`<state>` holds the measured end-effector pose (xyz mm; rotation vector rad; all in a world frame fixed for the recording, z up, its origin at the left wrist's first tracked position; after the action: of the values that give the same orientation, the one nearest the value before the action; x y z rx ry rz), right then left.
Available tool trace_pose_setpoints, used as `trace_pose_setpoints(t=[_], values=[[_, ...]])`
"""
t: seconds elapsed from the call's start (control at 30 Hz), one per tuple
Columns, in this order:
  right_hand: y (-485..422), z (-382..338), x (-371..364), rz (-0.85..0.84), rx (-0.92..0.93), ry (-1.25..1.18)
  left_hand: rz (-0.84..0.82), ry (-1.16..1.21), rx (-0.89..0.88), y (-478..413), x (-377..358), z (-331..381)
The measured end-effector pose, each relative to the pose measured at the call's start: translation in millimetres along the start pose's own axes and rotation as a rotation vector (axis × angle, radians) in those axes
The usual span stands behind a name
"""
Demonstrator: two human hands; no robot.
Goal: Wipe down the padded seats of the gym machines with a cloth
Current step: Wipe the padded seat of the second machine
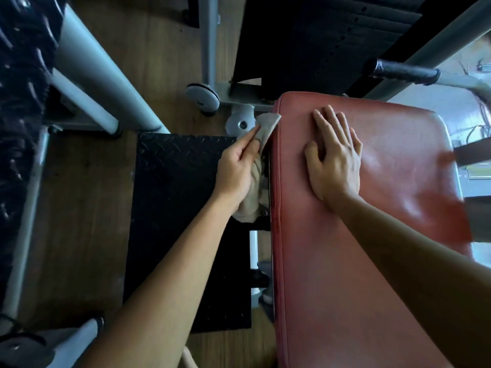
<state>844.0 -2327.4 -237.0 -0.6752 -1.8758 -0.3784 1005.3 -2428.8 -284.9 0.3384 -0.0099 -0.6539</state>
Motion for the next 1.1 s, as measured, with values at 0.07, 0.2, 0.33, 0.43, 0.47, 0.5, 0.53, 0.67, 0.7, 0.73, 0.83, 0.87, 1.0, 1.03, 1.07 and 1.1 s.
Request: trace_pose_setpoints(t=[0.07,0.2,0.33,0.43,0.47,0.5,0.53,0.67,0.7,0.73,0.83,0.87,1.0,1.03,1.07,1.1], values=[[1,1,1,-0.012,0.004,-0.036,0.060,-0.032,-0.030,13,14,5],[3,5,2,-0.076,0.030,-0.100,0.133,-0.137,-0.073,49,35,-1],[55,15,8,-0.120,0.013,-0.013,0.104,-0.105,-0.048,92,29,-19],[109,16,7,-0.122,-0.029,0.065,0.055,-0.016,-0.001,114,0,-28],[116,15,6,-0.117,-0.041,0.077,0.034,-0.016,0.003,120,-13,-30],[118,14,5,-0.103,-0.049,0.084,0.027,-0.029,-0.002,124,-24,-31],[117,12,3,-0.088,-0.058,0.089,0.033,-0.032,-0.007,126,-31,-32],[118,10,3,-0.040,-0.065,0.100,0.060,-0.096,-0.018,97,-34,-30],[118,11,3,-0.042,-0.062,0.100,0.061,-0.117,-0.025,81,-32,-26],[118,11,3,-0.044,-0.059,0.103,0.057,-0.135,-0.025,63,-31,-22],[117,11,4,-0.046,-0.053,0.115,0.042,-0.110,-0.008,31,-26,-14],[117,11,4,-0.045,-0.054,0.114,0.035,-0.087,-0.007,36,-26,-14],[118,12,4,-0.048,-0.067,0.109,-0.027,-0.004,0.037,113,-26,-41],[118,12,5,-0.043,-0.071,0.114,-0.052,-0.003,0.047,133,-28,-48],[118,12,5,-0.037,-0.074,0.118,-0.065,-0.024,0.042,143,-29,-50],[119,12,4,-0.035,-0.075,0.119,-0.062,-0.053,0.034,142,-28,-50]])
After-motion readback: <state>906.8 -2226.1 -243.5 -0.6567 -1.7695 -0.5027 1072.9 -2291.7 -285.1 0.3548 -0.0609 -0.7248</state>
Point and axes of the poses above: each hand's wrist, its own y-axis away from the middle knuckle, its own x-axis out of the back of the hand, z = x × y, the point moved 5 cm from there along -y, towards the middle knuckle, and after that the axes turned 5 degrees about -z, right-handed, at the moved point
